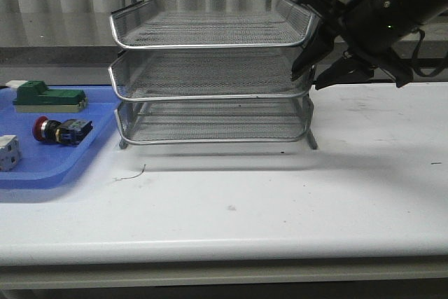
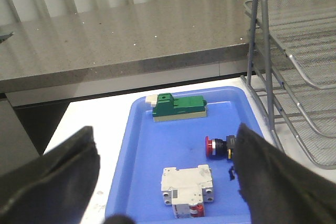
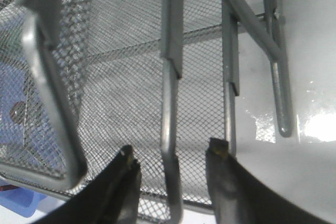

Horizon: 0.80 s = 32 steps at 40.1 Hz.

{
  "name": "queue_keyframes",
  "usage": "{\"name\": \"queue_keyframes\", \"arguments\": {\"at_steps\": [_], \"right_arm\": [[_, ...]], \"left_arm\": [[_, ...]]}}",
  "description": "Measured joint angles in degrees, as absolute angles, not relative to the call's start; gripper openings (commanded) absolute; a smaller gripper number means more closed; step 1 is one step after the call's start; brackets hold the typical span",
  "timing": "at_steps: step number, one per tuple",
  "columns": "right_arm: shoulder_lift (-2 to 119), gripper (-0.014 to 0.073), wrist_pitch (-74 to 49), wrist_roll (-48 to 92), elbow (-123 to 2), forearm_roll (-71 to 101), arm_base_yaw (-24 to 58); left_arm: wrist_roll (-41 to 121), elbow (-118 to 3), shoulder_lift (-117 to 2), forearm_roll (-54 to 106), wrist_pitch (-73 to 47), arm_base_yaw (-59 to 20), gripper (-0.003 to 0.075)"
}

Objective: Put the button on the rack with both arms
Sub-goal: 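Move the right gripper to the middle tier of the wire rack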

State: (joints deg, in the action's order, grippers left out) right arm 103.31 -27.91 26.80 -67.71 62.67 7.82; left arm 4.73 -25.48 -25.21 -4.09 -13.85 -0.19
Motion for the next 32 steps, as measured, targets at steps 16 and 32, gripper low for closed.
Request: {"name": "queue_keyframes", "arguments": {"at_steps": [16, 32], "right_arm": [[105.4, 0.0158, -28.4, 27.0, -69.7, 63.9, 7.8], [105.4, 0.0004, -32.0, 27.5, -69.9, 64.8, 5.8]], "left_arm": [[4.7, -25.5, -25.2, -4.1, -13.9, -0.2, 0.0501], [4.7, -25.5, -25.2, -4.1, -13.9, -0.2, 0.0501]]}}
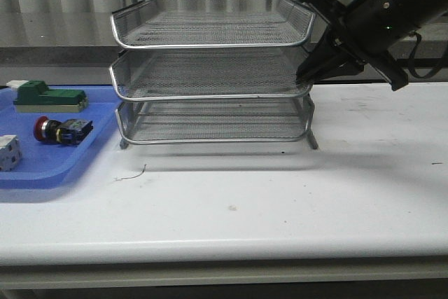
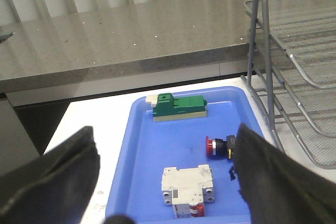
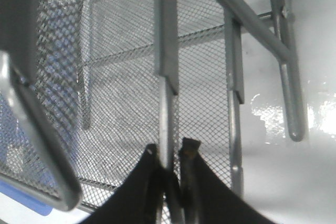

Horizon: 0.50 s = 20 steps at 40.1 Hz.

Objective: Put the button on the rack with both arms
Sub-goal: 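Move the right gripper to the middle tier of the wire rack, then grip the middle tier rim and pull it out toward the robot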

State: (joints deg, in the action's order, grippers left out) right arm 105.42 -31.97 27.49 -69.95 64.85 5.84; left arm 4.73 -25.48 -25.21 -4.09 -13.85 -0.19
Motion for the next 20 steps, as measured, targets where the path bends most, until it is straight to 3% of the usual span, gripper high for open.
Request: {"name": "queue_keyframes", "arguments": {"at_steps": [5, 20], "right_arm": [[105.5, -0.0042, -32.4, 28.0, -70.1, 64.8, 5.7], [105.5, -0.0043, -36.6, 31.4, -70.2, 64.8, 5.3]], "left_arm": [[4.7, -25.5, -25.2, -4.1, -13.9, -0.2, 0.0501], [4.7, -25.5, -25.2, -4.1, -13.9, -0.2, 0.0501]]}}
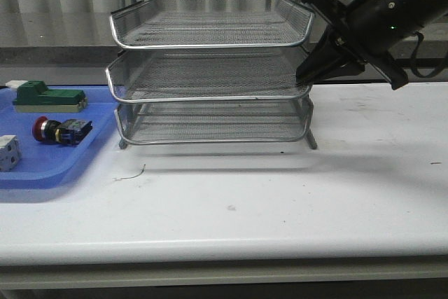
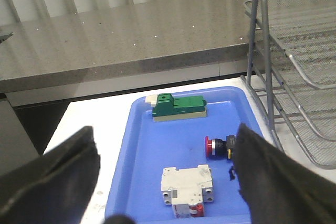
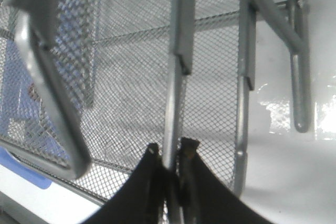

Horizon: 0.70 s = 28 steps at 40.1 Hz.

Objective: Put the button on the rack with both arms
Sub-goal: 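Grip the middle tier rim and pull it out toward the robot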

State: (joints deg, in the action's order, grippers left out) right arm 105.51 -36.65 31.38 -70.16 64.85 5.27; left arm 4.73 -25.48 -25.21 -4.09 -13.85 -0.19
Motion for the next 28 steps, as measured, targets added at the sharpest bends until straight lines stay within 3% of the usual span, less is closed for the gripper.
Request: {"name": "queue_keyframes", "arguments": {"at_steps": [28], "right_arm": [[105.5, -0.0053, -44.5, 33.2, -70.3, 58.8, 4.8]], "left_arm": [[4.7, -25.5, -25.2, -4.1, -13.9, -0.2, 0.0501]]}}
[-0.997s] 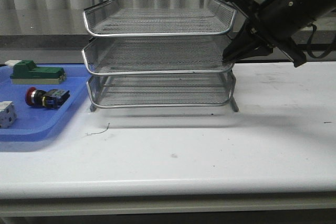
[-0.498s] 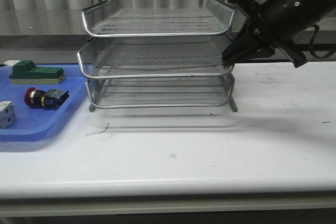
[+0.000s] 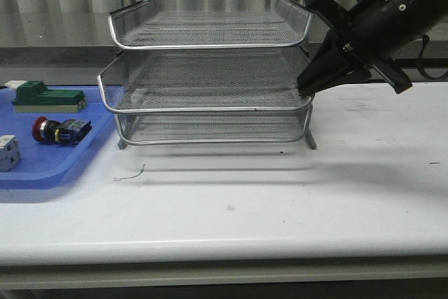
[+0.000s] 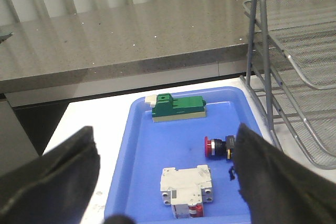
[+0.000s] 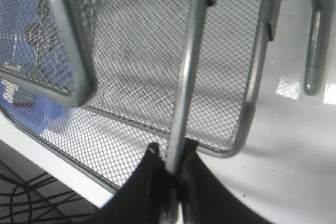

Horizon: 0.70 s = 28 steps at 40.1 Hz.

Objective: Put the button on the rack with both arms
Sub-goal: 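Grip the middle tier rim and pull it out toward the robot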

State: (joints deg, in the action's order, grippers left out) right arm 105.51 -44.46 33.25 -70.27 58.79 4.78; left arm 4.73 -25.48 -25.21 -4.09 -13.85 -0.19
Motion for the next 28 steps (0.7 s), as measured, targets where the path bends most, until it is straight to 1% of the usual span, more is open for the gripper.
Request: {"name": "queue_keyframes", "arguments": {"at_steps": [2, 8, 28], "right_arm": [[105.1, -0.0063, -44.3, 33.2, -69.8, 58.8, 4.8], [102.5, -0.0062, -41.9, 33.2, -66.3, 58.8, 4.9], [95.0, -0.0062, -40.1, 35.9, -55.0, 60.1, 5.1]], "left_arm": [[4.7, -25.5, -25.2, -4.1, -13.9, -0.2, 0.0501], [4.7, -25.5, -25.2, -4.1, -13.9, -0.2, 0.0501], [4.7, -25.5, -25.2, -4.1, -13.9, -0.2, 0.0501]]}}
